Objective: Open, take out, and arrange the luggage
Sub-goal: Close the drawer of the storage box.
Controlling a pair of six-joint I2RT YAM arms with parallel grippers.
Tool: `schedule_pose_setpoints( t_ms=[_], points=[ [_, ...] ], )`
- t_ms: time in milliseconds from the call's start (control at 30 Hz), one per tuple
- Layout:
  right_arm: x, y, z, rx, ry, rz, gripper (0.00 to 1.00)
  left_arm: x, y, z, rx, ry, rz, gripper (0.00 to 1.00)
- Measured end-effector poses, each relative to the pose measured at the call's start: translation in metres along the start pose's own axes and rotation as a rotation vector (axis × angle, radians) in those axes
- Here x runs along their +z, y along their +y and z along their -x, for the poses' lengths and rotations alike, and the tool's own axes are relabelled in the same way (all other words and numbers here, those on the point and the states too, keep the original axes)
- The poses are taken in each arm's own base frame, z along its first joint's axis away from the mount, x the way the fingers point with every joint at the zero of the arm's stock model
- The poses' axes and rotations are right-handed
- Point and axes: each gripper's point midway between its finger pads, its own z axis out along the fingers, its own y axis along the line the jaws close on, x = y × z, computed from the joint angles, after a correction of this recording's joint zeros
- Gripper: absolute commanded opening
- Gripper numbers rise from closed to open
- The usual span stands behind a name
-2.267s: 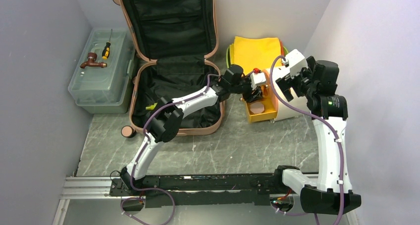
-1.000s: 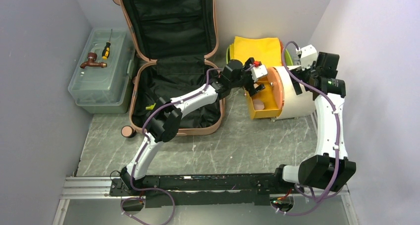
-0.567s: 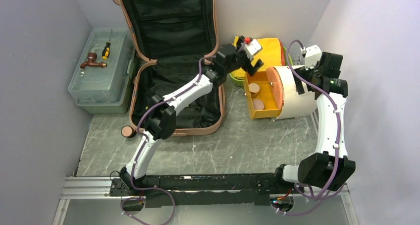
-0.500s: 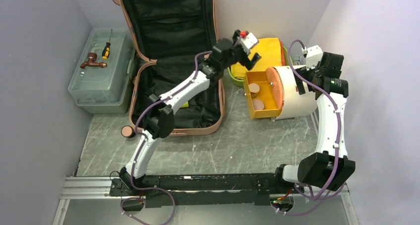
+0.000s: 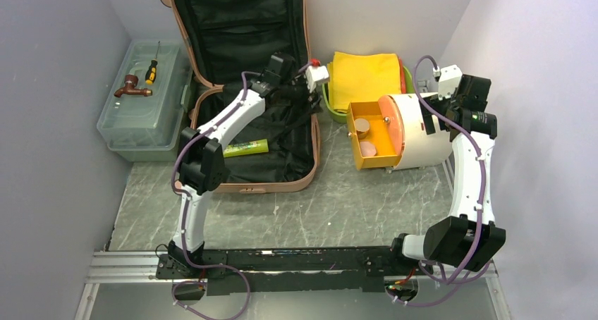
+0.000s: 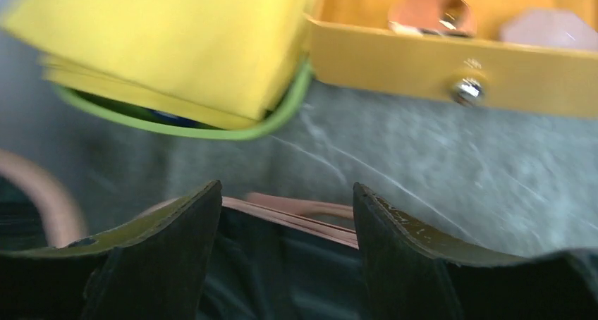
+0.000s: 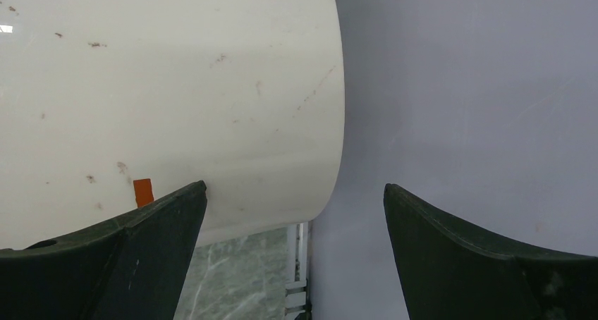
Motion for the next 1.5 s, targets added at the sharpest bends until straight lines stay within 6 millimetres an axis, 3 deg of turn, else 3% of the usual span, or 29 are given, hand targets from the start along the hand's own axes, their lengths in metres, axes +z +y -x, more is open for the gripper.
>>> schedule_pose_setpoints(
  t_ms=[67,167,567,833,1100,1500],
  points=[
    [0.0,0.0,-0.001,0.007,0.002,0.0,1.0,0.006,-0.026,-0.019,-0.023,0.044,-0.1,0.77],
    [0.0,0.001,-0.001,0.014,0.006,0.001,1.0,0.019,-0.053,-0.031,-0.042,0.062,-0.201,0.79],
    [-0.002,0.003,-0.005,0.02,0.025,0.008,1.0,0.091,-0.128,-0.031,-0.012,0.004,-0.369,0.85],
    [-0.003,0.005,-0.013,0.021,0.044,0.013,1.0,0.114,-0.123,-0.017,-0.063,-0.098,-0.313,0.81],
    [-0.005,0.011,-0.024,0.021,0.072,0.033,1.0,0.149,-0.145,0.004,-0.065,-0.198,-0.263,0.81],
    [-0.004,0.048,-0.065,0.027,0.148,0.152,1.0,0.2,-0.152,0.026,-0.05,-0.322,-0.148,0.83]
  ],
)
